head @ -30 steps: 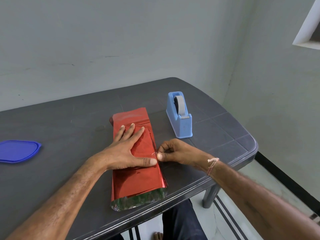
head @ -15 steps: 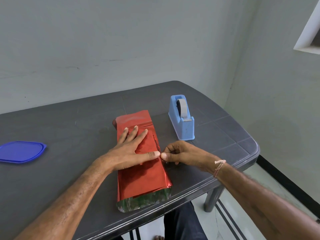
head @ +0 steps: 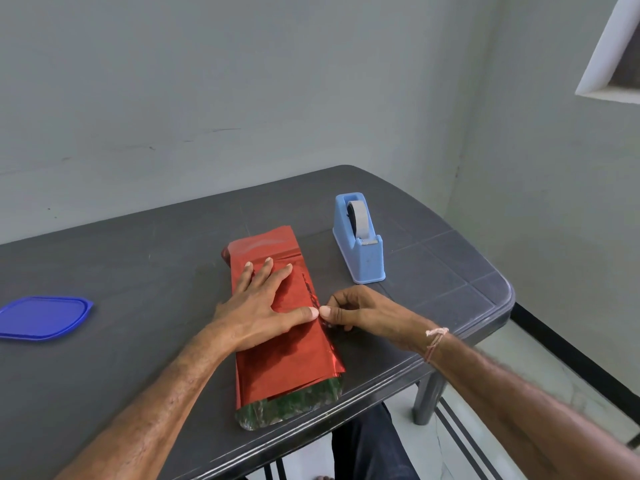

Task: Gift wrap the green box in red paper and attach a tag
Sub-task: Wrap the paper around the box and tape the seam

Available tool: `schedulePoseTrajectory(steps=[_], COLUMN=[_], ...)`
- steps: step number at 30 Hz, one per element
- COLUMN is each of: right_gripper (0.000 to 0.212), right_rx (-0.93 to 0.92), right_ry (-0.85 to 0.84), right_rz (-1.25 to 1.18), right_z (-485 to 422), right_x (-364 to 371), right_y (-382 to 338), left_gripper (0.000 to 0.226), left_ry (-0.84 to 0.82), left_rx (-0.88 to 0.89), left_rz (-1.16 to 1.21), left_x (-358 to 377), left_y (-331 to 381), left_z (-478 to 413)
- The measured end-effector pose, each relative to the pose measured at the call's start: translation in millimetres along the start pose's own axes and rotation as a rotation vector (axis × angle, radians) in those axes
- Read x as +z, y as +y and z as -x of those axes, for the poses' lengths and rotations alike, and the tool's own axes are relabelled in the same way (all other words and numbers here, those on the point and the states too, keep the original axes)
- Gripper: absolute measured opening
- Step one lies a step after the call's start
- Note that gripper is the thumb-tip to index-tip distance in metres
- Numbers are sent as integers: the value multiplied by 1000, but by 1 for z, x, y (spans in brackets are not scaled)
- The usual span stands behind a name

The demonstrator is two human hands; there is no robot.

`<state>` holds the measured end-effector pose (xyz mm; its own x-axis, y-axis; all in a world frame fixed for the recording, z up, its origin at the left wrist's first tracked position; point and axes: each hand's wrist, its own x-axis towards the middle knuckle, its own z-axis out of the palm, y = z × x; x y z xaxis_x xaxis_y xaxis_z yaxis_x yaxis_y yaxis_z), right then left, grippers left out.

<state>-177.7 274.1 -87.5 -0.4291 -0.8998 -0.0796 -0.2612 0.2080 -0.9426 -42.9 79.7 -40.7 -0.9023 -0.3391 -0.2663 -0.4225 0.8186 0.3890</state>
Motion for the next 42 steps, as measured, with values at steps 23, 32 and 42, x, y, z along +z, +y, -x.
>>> schedulePoseTrajectory(steps=[23,32,42], right_gripper=[43,24,19], right_rx=[-3,-163,-434], right_ry=[-1,136,482], right_rz=[-43,-56,329], right_z=[2,3,11], right_x=[2,7,22], right_y=[-1,6,10], left_gripper=[115,110,92], left_ry=[43,18,-16], left_rx=[5,11,30], left_rz=[-4,3,-42], left_x=[4,3,2], left_y=[2,-1,-2], left_z=[3,1,0])
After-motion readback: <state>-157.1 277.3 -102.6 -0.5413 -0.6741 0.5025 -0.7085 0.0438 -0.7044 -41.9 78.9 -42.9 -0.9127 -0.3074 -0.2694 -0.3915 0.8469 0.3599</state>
